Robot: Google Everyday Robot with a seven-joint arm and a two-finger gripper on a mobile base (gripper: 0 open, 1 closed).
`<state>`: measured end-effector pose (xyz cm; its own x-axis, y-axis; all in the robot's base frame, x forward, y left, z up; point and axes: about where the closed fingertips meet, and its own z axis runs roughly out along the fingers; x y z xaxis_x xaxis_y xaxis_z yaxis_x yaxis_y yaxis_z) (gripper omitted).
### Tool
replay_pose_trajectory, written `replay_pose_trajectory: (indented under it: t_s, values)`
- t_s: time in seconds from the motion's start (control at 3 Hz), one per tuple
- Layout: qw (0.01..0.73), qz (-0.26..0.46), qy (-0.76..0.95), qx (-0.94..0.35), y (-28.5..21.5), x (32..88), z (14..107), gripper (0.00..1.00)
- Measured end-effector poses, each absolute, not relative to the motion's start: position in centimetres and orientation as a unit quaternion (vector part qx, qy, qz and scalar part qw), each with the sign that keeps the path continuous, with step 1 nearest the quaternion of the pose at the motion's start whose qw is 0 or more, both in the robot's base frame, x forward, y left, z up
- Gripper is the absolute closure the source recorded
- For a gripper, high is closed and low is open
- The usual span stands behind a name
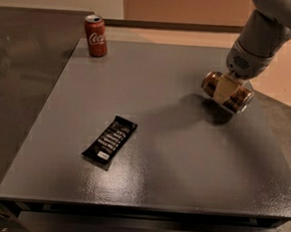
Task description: Pick orange can
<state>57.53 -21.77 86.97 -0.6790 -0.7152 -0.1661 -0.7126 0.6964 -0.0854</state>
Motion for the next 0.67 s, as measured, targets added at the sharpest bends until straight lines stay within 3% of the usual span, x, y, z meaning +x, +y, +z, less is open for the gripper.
replay_pose_trajectory:
  t_s: [0.67]
  values:
    - [0.147,-0.014,0.886,-0.44,-20.3,57.9,94.5,1.0]
